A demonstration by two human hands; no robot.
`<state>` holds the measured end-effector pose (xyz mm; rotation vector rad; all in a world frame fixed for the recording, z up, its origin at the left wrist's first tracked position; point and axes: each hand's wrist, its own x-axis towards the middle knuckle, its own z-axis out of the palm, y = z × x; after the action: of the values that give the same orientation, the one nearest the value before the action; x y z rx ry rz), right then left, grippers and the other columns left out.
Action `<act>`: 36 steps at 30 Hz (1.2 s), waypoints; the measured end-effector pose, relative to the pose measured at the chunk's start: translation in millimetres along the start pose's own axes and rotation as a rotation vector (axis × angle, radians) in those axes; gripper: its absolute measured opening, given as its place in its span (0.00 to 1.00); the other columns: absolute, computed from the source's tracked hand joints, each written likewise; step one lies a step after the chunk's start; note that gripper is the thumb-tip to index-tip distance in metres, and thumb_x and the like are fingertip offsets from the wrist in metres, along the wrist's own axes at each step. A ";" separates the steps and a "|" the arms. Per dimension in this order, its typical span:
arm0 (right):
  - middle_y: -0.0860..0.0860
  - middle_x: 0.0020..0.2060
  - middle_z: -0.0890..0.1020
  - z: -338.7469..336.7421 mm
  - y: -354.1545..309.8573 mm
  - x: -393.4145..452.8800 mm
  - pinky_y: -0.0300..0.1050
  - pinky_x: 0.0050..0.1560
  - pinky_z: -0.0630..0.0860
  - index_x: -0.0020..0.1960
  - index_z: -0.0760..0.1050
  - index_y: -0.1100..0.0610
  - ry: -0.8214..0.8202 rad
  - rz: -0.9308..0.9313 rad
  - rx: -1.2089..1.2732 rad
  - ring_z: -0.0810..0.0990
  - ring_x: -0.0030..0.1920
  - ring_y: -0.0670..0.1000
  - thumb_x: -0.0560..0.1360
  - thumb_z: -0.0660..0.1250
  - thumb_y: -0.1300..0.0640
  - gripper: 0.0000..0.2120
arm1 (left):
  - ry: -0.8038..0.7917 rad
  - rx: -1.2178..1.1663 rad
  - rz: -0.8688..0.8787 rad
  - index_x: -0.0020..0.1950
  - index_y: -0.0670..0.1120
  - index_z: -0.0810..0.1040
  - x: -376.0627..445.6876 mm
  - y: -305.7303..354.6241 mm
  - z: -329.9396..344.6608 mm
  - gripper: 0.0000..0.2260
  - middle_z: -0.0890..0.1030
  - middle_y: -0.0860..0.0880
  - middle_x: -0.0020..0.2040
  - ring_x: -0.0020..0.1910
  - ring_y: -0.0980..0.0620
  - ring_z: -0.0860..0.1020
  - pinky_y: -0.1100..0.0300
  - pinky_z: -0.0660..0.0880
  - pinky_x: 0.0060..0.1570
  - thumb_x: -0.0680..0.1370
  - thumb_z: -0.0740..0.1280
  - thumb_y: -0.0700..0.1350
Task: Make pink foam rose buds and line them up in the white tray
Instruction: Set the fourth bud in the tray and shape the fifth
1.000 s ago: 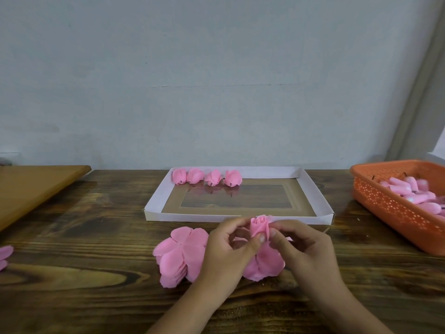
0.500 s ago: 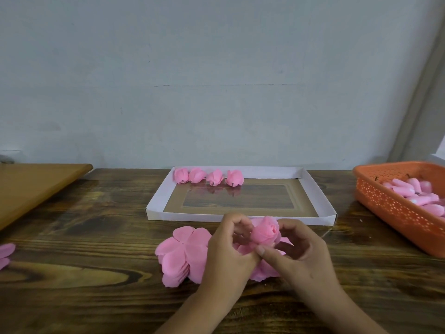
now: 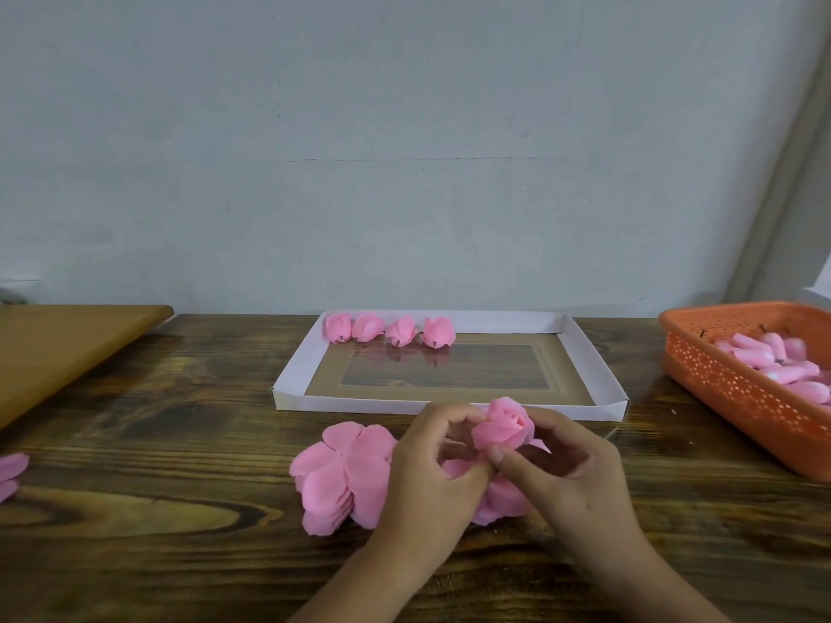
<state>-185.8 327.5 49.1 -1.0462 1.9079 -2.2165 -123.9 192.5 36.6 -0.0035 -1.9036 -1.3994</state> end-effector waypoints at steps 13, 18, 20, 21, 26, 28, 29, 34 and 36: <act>0.55 0.48 0.87 3.0 -2.2 -2.4 0.47 0.50 0.83 0.52 0.85 0.52 -0.021 -0.012 0.015 0.87 0.50 0.55 0.68 0.76 0.60 0.13 | -0.026 0.045 0.038 0.51 0.60 0.80 -1.2 -7.5 0.9 0.10 0.81 0.60 0.52 0.50 0.55 0.83 0.61 0.82 0.45 0.71 0.74 0.52; 0.53 0.44 0.88 1.4 -2.5 -0.3 0.39 0.44 0.82 0.50 0.86 0.51 0.033 -0.012 0.032 0.88 0.46 0.52 0.68 0.75 0.60 0.11 | -0.044 -0.026 -0.030 0.55 0.61 0.79 -2.6 -6.7 3.3 0.12 0.82 0.59 0.50 0.51 0.53 0.84 0.55 0.83 0.48 0.73 0.74 0.52; 0.52 0.43 0.88 -0.5 -4.6 1.6 0.41 0.42 0.83 0.48 0.87 0.48 0.069 0.001 0.051 0.88 0.44 0.51 0.67 0.75 0.56 0.10 | -0.069 -0.070 -0.104 0.56 0.64 0.78 -2.9 -3.8 1.6 0.13 0.83 0.58 0.49 0.52 0.54 0.83 0.60 0.81 0.49 0.73 0.70 0.51; 0.52 0.42 0.88 -1.7 -5.6 2.6 0.42 0.41 0.84 0.47 0.87 0.47 0.087 0.015 0.058 0.88 0.44 0.51 0.66 0.75 0.53 0.10 | -0.069 -0.086 -0.149 0.55 0.66 0.78 -2.4 -3.0 0.2 0.15 0.82 0.59 0.49 0.52 0.55 0.82 0.61 0.81 0.49 0.72 0.68 0.49; 0.53 0.43 0.88 -7.2 -6.4 5.1 0.51 0.45 0.84 0.46 0.87 0.48 0.073 0.073 0.086 0.88 0.46 0.54 0.65 0.75 0.50 0.10 | -0.039 -0.213 -0.462 0.55 0.65 0.80 6.2 1.0 -4.9 0.11 0.83 0.62 0.53 0.57 0.54 0.83 0.54 0.81 0.53 0.81 0.66 0.47; 0.55 0.44 0.88 -8.2 -6.0 4.8 0.57 0.47 0.84 0.47 0.87 0.49 0.056 0.100 0.107 0.87 0.47 0.57 0.65 0.75 0.49 0.11 | -0.064 -0.320 -0.579 0.59 0.58 0.81 8.6 4.6 -6.6 0.09 0.85 0.58 0.55 0.55 0.52 0.85 0.55 0.82 0.48 0.84 0.63 0.48; 0.55 0.44 0.88 -8.7 -6.0 4.7 0.57 0.46 0.85 0.47 0.87 0.49 0.052 0.106 0.111 0.87 0.47 0.58 0.65 0.75 0.50 0.12 | -0.090 -0.380 -0.623 0.62 0.54 0.80 9.5 6.4 -7.0 0.09 0.86 0.54 0.55 0.54 0.50 0.85 0.55 0.82 0.45 0.85 0.62 0.49; 0.57 0.44 0.88 -9.1 -6.4 5.5 0.58 0.47 0.85 0.47 0.87 0.51 0.040 0.091 0.092 0.87 0.47 0.59 0.65 0.75 0.52 0.12 | -0.089 -0.576 -0.693 0.65 0.44 0.78 11.8 3.3 -9.0 0.14 0.87 0.44 0.54 0.52 0.44 0.86 0.56 0.82 0.43 0.80 0.71 0.43; 0.55 0.43 0.88 -8.2 -7.0 5.8 0.51 0.47 0.85 0.47 0.87 0.51 0.037 0.056 0.064 0.87 0.46 0.56 0.64 0.75 0.52 0.11 | -0.002 -0.578 -0.677 0.63 0.45 0.79 13.2 -0.8 -9.7 0.15 0.87 0.45 0.53 0.51 0.46 0.86 0.58 0.82 0.44 0.77 0.74 0.40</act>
<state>-191.7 333.7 57.9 -0.9379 1.8425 -2.2654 -128.2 178.8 44.6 0.3888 -1.4855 -2.3605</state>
